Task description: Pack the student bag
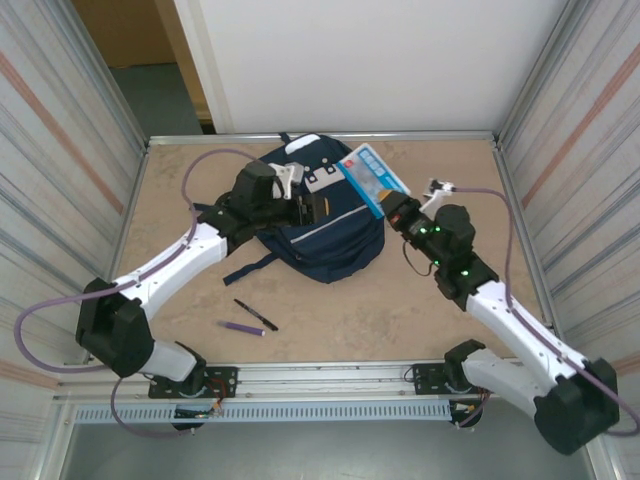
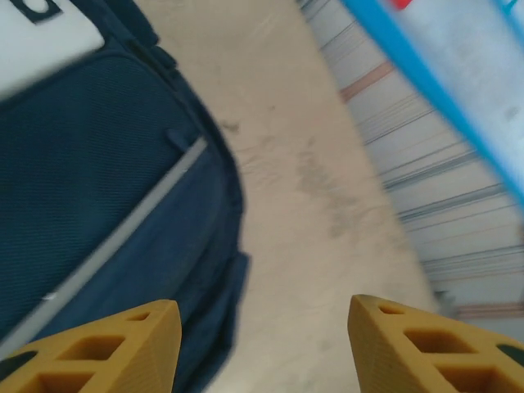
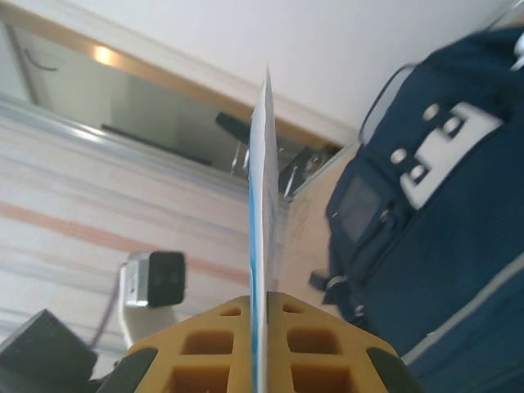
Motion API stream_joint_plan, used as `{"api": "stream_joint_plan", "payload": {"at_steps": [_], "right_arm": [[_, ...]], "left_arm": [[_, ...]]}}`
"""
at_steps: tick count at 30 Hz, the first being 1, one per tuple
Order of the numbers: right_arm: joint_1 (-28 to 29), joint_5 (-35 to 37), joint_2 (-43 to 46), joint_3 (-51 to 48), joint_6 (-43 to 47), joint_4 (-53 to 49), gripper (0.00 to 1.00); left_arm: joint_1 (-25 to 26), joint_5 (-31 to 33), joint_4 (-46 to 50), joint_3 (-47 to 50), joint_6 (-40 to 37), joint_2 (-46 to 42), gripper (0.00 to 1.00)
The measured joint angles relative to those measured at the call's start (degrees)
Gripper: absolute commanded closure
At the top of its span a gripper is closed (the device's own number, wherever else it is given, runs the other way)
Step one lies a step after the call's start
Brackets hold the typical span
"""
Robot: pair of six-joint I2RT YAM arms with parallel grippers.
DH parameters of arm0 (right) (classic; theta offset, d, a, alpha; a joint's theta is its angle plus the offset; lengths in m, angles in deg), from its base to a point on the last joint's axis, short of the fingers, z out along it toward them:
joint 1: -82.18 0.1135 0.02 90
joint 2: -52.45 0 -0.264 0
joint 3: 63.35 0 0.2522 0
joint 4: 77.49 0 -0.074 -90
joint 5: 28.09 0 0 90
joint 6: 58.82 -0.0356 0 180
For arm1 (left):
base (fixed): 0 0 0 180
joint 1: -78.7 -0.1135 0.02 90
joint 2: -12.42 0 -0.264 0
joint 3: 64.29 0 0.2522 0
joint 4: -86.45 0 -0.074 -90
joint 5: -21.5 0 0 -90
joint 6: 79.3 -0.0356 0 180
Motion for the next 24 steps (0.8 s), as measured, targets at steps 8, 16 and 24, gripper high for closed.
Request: {"api": "stream_joint_plan", "payload": {"at_steps": [8,16,24], "right_arm": [[-12.4,-1.3,7.3,0.4,3.7,-13.7,1.00],[-12.9,-2.8,9.2,0.1,4.3,-18.8,1.00],[-12.9,-3.1,12.2,-1.1,3.7,-21.3,1.00]], "left_arm": [[11.3,23.4,12.9,-8.4,-29.5,12.9,0.40],[10.5,29.8,19.8,-15.7,-40.4,27.4,0.40],[10.2,34.4,22.1,-19.1,-40.0,29.3,1.00]]}}
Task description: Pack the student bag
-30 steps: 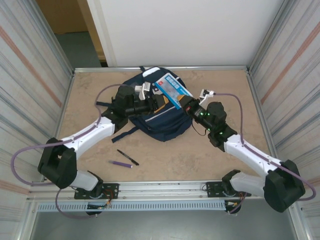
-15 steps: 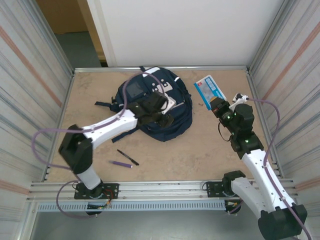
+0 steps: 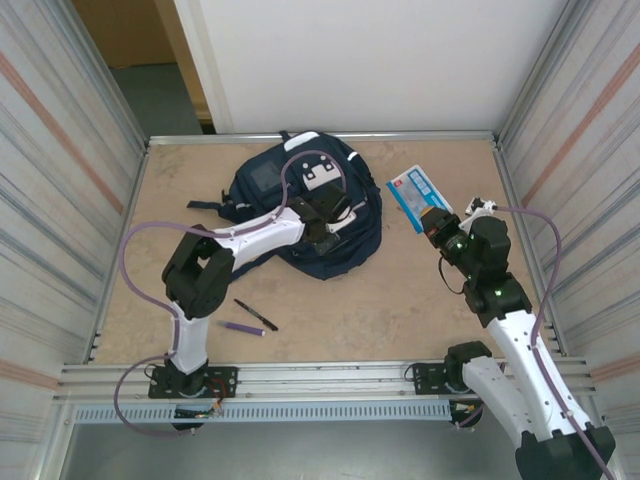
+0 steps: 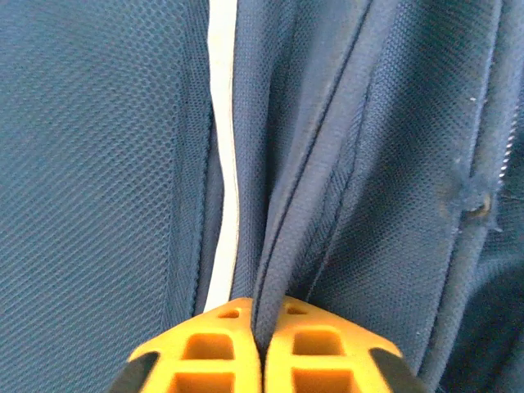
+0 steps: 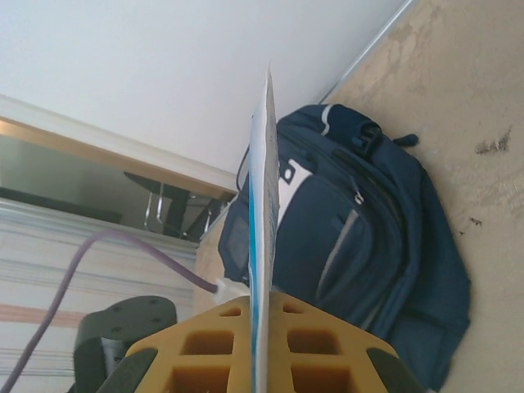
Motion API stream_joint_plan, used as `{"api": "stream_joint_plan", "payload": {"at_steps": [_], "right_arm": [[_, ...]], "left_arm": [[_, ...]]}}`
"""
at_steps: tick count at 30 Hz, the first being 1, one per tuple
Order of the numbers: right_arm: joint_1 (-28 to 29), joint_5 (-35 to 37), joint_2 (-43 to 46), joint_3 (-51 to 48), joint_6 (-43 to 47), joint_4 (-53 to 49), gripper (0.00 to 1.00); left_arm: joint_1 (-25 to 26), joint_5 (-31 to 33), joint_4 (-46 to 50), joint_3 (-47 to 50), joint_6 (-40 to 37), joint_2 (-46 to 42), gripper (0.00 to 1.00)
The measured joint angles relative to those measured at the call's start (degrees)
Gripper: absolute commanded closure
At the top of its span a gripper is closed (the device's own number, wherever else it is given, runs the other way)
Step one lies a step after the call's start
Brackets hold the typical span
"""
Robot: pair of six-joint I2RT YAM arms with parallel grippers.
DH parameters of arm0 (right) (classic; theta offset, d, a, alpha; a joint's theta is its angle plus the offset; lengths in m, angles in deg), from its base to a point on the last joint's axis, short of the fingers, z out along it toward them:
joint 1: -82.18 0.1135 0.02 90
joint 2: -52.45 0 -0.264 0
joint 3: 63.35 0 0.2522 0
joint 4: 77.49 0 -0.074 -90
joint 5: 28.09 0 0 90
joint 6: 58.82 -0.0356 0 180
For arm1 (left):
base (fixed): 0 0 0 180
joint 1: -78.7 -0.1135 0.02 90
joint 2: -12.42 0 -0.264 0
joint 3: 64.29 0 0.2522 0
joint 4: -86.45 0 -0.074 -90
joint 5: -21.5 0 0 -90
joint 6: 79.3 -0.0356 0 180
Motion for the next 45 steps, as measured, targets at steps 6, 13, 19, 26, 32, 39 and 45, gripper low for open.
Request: {"api": "stream_joint_plan", "payload": {"at_steps": [6,13,19,26,32,39,45], "right_arm": [[-0.4,-4.4,-3.8,1.7,5.4,-7.2,1.00],[-5.7,-21.2,-17.8,8.6,12.8,-12.7,1.00],[3.7,-30.3,-27.6,7.0,8.5,-2.1,1.00],[12.0,-21.0,-37.3,6.7,-0.7,15.2,1.00],[16.5,-13.9,-51.6,8.6,-6.6,29.4,1.00],[23.1,-11.0,-64.9,18.1,-12.3,37.3,0.88],[24.5,-10.1,-74.0,21.8,-15.8,41.8,0.63]], "left_arm": [[-3.1,-4.7,-3.1,1.8,2.6,-8.2,1.00],[-12.6,-20.2,-7.6,0.8,12.1,-14.5,1.00],[-16.3,-34.1,-11.3,0.7,20.0,-14.4,1.00],[-15.6,-42.5,-11.9,-1.1,25.4,-14.1,1.00],[-15.5,-46.0,-11.9,-1.6,27.3,-14.1,1.00],[-15.5,-47.4,-12.1,-1.6,27.8,-14.1,1.00],[-15.6,-47.7,-12.4,-1.6,28.2,-14.1,1.00]]}}
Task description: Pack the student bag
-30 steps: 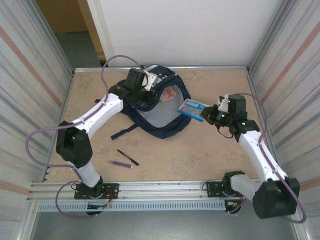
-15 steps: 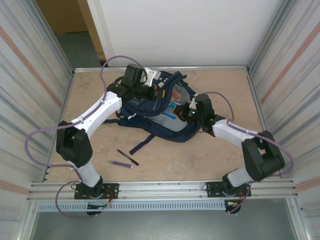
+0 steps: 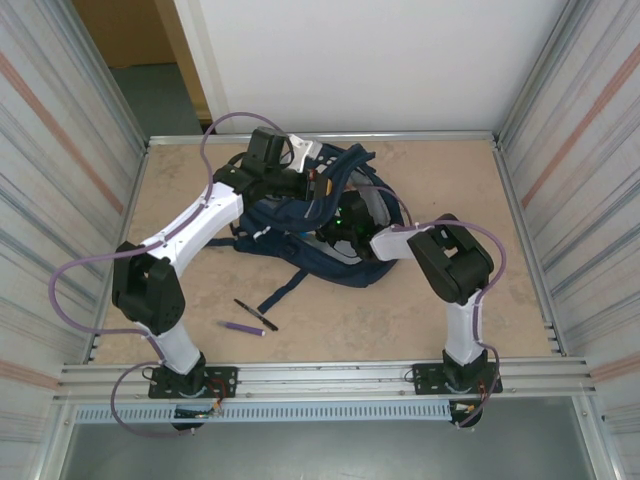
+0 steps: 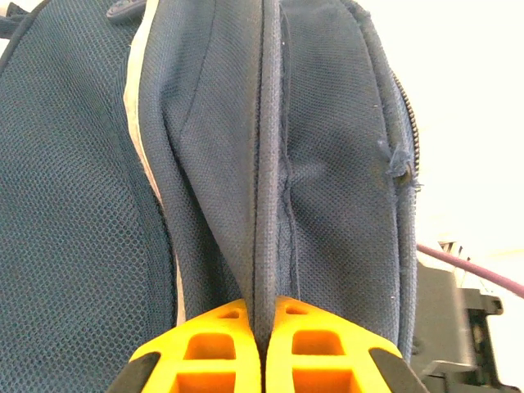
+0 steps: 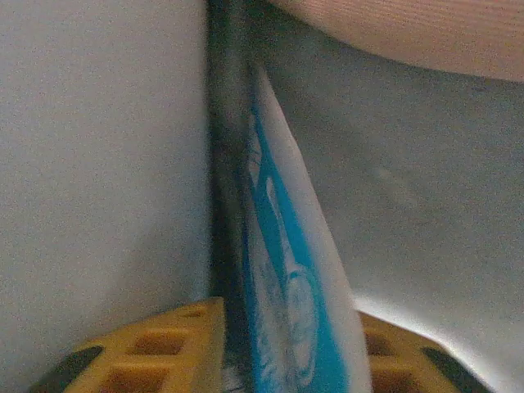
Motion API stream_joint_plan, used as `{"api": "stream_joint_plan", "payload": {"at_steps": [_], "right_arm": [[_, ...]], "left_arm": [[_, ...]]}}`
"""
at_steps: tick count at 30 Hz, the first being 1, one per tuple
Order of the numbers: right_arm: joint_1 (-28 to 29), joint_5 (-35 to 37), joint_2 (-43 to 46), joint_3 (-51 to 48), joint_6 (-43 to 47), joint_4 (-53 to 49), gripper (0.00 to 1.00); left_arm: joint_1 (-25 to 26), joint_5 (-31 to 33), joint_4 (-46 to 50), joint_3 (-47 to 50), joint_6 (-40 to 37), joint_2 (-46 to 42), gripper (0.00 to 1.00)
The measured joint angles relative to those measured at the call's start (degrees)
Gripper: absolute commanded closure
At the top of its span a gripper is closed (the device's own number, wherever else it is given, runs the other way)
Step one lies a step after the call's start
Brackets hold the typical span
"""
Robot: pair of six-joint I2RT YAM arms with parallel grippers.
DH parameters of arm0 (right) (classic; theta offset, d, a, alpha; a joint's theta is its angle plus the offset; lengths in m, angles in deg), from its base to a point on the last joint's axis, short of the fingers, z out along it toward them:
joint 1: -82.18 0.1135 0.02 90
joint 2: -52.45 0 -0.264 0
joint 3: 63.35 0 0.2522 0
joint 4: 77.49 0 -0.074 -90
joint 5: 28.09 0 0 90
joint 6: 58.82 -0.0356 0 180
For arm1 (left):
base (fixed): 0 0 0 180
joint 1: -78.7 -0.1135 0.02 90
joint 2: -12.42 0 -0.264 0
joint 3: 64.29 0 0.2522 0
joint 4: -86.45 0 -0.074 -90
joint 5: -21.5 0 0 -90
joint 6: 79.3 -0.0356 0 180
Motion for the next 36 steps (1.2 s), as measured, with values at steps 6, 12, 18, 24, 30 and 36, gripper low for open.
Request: {"api": "stream_joint_plan", "payload": {"at_steps": [6,12,18,24,30,36], "right_arm": [[-0.1,0.6,1.5,-1.2,0.5,-3.1,0.55],[-0.5,2.3,9.1,-3.5,6.4,-11.5,0.41],[-0.4,3.8,13.9,-5.1,11.8,-14.2,0.91],[-0.4,2.3,6.8,-3.2,12.0,-9.3,1.00],[-0.7,0.3,0.2,0.7,11.5,-5.4,0.99],[-3.1,-2.1,6.1,-4.5,12.6,-5.1,0.87]], "left_arm": [[0.0,-0.2,-0.5,0.0,0.1,0.0,1.00],[0.0,-0.5,-0.5,0.0,0.1,0.0,1.00],[0.0,-0.9,-1.1,0.4,0.1,0.0,1.00],[0.0,-1.7,-1.5,0.9,0.2,0.0,1.00],[-0.1,-2.1,-2.4,1.5,0.8,0.0,1.00],[-0.1,-1.6,-3.6,2.8,1.4,0.0,0.92]]}}
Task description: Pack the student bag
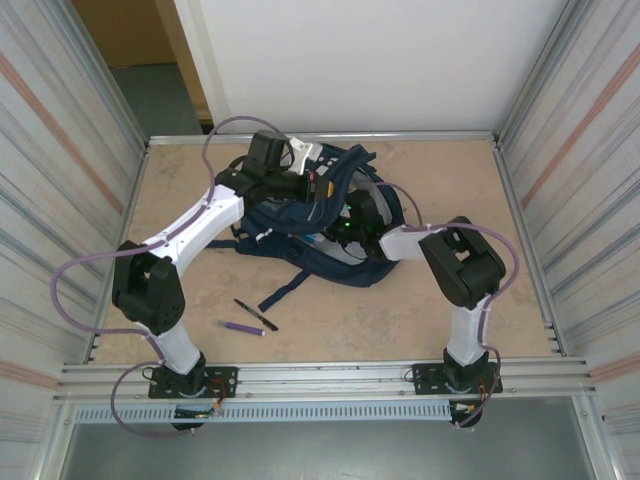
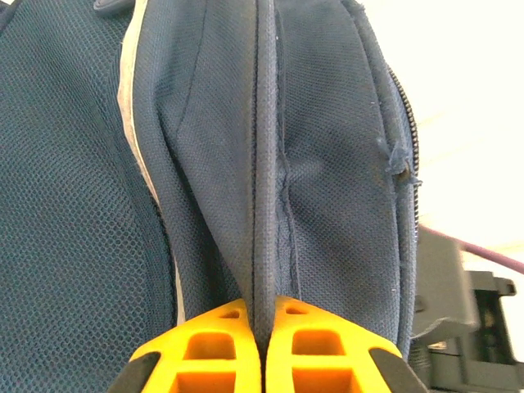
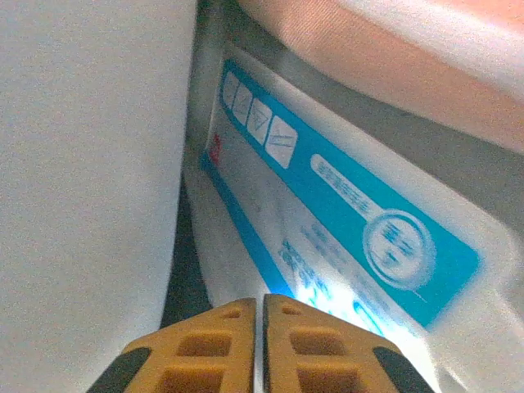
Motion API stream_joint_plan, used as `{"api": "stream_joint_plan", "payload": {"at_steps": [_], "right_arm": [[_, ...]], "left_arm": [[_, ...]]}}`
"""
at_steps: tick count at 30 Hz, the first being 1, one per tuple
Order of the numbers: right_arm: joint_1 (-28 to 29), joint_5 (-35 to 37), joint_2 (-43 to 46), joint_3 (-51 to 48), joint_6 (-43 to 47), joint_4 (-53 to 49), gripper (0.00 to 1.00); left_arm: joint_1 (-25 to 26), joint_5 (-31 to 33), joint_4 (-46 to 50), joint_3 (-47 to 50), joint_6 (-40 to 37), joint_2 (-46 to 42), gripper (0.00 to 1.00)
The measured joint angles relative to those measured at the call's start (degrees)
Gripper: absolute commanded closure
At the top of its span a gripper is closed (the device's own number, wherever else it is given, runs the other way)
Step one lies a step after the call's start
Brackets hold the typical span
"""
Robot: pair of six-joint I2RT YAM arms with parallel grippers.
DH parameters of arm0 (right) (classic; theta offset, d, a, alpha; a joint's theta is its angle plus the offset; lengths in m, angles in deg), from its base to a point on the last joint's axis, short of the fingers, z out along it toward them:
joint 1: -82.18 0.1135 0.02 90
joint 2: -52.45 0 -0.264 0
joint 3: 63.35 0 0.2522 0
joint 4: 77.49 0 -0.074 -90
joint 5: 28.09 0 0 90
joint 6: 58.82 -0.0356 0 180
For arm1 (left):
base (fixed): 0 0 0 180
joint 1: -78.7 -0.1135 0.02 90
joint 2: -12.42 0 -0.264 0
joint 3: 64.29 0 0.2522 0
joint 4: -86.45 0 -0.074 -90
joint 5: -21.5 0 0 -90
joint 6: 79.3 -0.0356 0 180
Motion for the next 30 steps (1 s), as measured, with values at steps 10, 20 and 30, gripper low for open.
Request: {"api": "stream_joint_plan", "payload": {"at_steps": [10,20,30], "right_arm": [[-3.6,9.1,26.7,-15.7,11.4,-13.5,0.70],[-9.6,24.4,53.6,-19.1,28.2,-30.1,0.47],[-6.3,21.0,45.0,-14.8,34.6,-35.8,0.46]], "left_arm": [[0.7,4.1,-4.5,5.4,0.5,-1.2,0.67],[0.9,9.4,-5.4,18.2,1.3,-10.3,0.52],[-6.3,16.7,2.7,21.3,7.8,-9.5,0.49]]}}
